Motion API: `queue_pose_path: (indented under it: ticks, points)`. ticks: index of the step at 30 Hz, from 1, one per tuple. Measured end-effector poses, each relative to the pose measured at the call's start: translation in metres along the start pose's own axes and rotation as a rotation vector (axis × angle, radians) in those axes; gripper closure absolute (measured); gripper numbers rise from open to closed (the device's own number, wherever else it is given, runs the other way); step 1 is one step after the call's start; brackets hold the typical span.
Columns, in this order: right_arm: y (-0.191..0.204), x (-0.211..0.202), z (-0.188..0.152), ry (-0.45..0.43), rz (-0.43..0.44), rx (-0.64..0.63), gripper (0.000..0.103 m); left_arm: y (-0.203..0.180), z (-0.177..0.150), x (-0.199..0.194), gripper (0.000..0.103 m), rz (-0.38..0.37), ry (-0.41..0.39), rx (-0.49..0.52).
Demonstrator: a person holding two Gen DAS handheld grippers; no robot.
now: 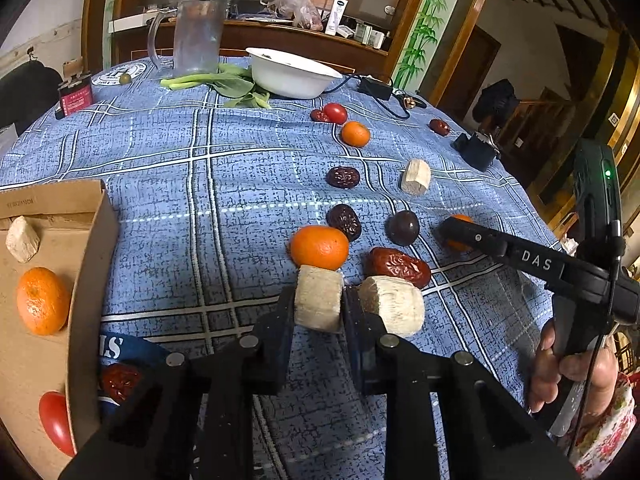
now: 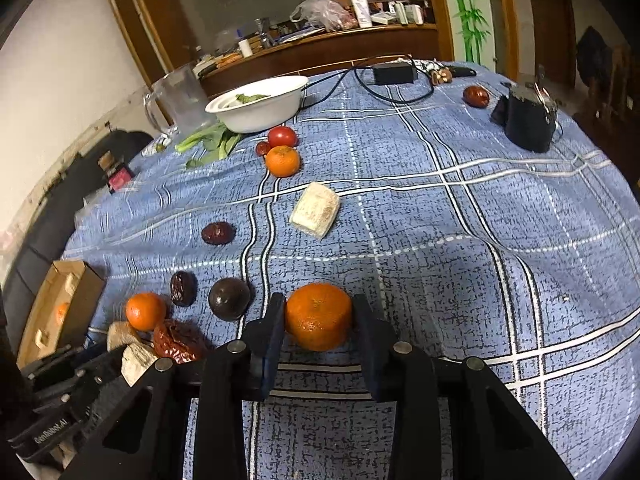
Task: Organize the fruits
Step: 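Carry the chunk and orange into the cardboard box and open both tools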
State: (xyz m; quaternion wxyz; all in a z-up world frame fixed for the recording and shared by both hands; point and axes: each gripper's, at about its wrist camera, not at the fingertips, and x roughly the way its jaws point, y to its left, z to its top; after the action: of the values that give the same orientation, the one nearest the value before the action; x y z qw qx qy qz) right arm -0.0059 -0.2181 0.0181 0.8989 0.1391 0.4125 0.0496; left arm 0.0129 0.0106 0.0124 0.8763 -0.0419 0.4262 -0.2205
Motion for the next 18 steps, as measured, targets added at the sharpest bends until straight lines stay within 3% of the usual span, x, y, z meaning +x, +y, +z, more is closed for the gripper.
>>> queue_pose_path:
  ticks: [8,13,18]
  points:
    - [0.005,-0.001,-0.001,0.009,-0.044,-0.015,0.068,-0.002,-0.003,-0.017,0.081,-0.005,-0.051,-0.009]
    - [0.032,-0.024,-0.011,0.032,-0.044,-0.063,0.068,0.003,-0.021,-0.07,0.08,-0.089,-0.113,-0.049]
    - [0.089,-0.058,-0.019,-0.003,0.028,-0.146,0.068,0.049,-0.039,-0.128,0.08,-0.058,-0.183,-0.162]
